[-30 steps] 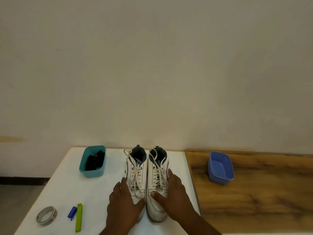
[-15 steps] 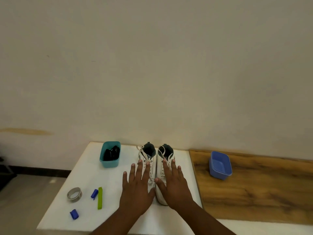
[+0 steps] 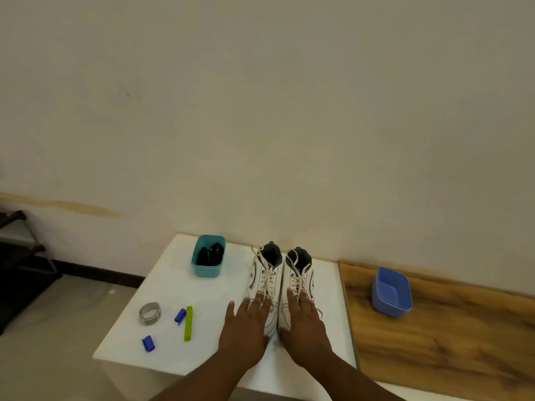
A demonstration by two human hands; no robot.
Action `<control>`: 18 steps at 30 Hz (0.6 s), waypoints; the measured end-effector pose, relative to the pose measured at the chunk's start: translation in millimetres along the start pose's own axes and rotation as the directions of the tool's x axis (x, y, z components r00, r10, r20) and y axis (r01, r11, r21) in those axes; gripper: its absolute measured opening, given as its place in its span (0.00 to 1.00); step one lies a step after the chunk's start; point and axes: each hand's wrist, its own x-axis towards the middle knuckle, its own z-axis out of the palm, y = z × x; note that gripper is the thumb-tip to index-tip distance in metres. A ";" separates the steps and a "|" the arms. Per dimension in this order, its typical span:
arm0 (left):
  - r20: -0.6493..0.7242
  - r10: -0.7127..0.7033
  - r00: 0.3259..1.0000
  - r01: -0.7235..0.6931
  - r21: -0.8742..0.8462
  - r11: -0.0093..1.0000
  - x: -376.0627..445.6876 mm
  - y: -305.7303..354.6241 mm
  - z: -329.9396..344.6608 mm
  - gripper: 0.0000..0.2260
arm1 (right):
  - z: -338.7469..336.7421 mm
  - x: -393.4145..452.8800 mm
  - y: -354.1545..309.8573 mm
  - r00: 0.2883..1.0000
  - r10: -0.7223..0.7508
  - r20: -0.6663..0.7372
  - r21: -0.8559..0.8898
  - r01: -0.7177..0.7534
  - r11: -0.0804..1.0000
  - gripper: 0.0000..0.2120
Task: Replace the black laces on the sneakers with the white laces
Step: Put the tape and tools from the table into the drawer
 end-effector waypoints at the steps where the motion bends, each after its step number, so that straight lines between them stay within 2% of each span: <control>1: -0.010 -0.020 1.000 0.020 -0.014 1.000 0.0 -0.1 -3.1 0.37 | -1.8 1.6 -1.9 1.000 0.010 -0.016 0.003 -0.010 1.000 0.43; 5: -0.261 -0.059 0.964 0.063 0.007 0.998 4.5 1.8 -21.7 0.38 | -18.3 1.6 -18.9 0.984 -0.004 -0.181 -0.024 0.000 1.000 0.40; 9: -0.522 -0.053 0.851 0.117 0.091 0.989 -2.3 4.8 -77.3 0.38 | -55.3 -3.0 -44.9 0.899 -0.142 -0.413 -0.075 0.122 0.990 0.33; 14: -0.636 -0.045 0.771 0.147 0.109 0.983 -36.7 -1.7 -155.1 0.34 | -122.1 -19.1 -84.2 0.768 -0.279 -0.576 -0.143 0.242 0.960 0.35; 18: -0.725 -0.053 0.687 0.197 0.116 0.973 -77.4 -7.5 -206.5 0.32 | -176.2 -46.9 -119.7 0.689 -0.319 -0.651 -0.198 0.252 0.947 0.37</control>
